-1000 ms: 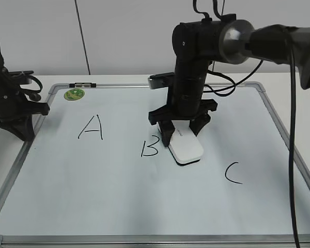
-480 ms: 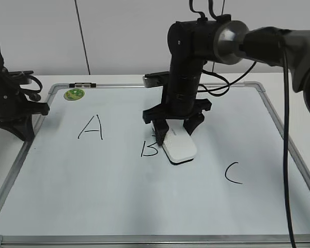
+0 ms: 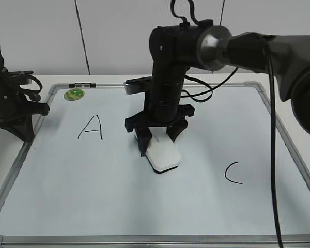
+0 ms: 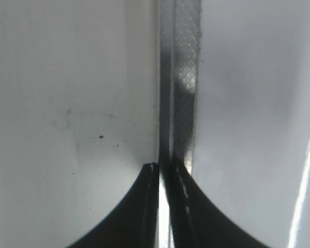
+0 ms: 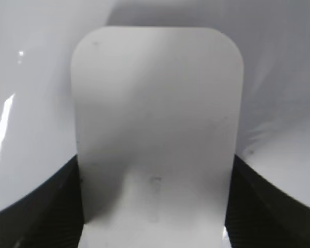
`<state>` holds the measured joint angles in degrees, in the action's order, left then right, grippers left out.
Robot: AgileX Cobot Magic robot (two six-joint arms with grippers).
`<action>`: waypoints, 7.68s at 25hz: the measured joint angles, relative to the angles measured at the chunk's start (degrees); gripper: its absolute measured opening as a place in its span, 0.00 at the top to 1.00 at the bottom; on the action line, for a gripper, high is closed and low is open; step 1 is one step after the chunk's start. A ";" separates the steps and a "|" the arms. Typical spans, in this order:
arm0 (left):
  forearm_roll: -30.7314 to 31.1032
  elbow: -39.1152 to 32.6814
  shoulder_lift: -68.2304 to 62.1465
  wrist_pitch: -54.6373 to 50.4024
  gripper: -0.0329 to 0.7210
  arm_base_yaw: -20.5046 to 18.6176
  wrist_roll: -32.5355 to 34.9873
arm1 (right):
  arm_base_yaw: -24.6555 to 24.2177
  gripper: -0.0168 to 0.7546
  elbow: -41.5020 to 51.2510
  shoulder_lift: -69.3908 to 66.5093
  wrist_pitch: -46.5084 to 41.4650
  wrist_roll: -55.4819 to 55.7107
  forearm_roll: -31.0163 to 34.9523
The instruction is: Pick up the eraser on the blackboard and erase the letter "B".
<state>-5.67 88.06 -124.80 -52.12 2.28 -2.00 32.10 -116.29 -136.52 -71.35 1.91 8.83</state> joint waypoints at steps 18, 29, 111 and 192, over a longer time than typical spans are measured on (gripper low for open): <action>0.00 0.00 0.00 0.00 0.89 0.00 0.00 | 7.16 0.30 -0.04 -0.62 0.77 -1.91 7.17; -0.12 0.00 0.00 0.00 0.89 0.00 0.00 | 1.21 0.30 -0.47 -0.62 0.87 0.24 3.90; 0.08 0.00 0.00 0.10 0.89 0.00 0.00 | -32.86 0.30 13.99 12.77 1.19 -4.53 -4.13; 5.67 -5.15 33.58 -10.98 0.21 0.00 -0.34 | -23.63 0.21 31.34 41.20 1.53 -0.92 -6.75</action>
<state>0.00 82.90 -91.22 -63.10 2.28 -2.35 8.47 -84.95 -95.31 -69.82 0.99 2.08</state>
